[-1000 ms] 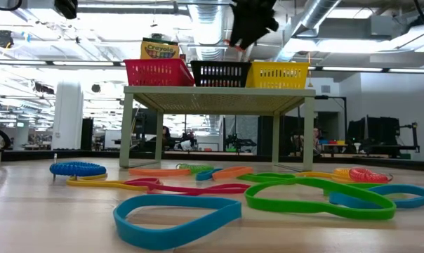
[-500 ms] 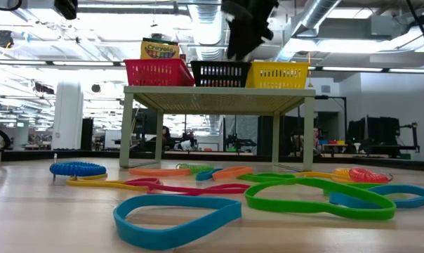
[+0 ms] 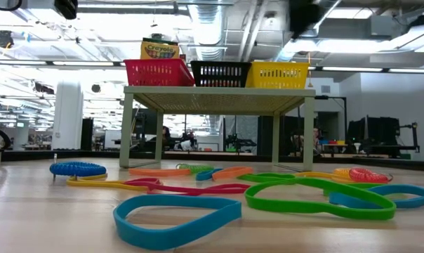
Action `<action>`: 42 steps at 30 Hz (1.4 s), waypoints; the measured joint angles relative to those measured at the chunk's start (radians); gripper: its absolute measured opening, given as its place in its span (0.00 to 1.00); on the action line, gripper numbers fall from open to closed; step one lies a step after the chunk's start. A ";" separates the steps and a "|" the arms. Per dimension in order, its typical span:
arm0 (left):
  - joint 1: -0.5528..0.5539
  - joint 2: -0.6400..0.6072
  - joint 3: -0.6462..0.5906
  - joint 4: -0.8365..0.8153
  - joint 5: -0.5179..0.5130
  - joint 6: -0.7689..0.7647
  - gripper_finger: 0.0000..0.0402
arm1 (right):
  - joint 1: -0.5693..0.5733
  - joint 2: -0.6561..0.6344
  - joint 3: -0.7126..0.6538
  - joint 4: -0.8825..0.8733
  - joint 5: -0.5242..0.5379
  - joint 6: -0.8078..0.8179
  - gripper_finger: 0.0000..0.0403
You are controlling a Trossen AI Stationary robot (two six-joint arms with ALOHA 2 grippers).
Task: Pick & Place Office Desk Supplies
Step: Put the orange rubber band into the black bin on the shelf
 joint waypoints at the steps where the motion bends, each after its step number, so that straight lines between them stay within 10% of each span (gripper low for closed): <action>1: 0.000 0.000 0.000 0.000 0.000 0.000 0.25 | 0.065 -0.004 -0.029 -0.014 0.002 0.068 0.46; 13: 0.000 0.000 0.000 0.000 0.000 0.002 0.25 | 0.756 0.093 -0.311 0.321 -0.110 0.967 0.55; 30: 0.000 0.000 0.000 -0.001 -0.001 0.004 0.25 | 0.872 0.384 -0.353 0.460 -0.332 1.078 0.60; 35: 0.000 0.000 0.000 -0.002 -0.001 0.004 0.25 | 0.870 0.364 -0.435 0.591 -0.351 1.051 0.48; 42: 0.000 0.000 0.000 -0.002 -0.001 0.004 0.25 | 0.865 0.355 -0.457 0.586 -0.376 1.025 0.04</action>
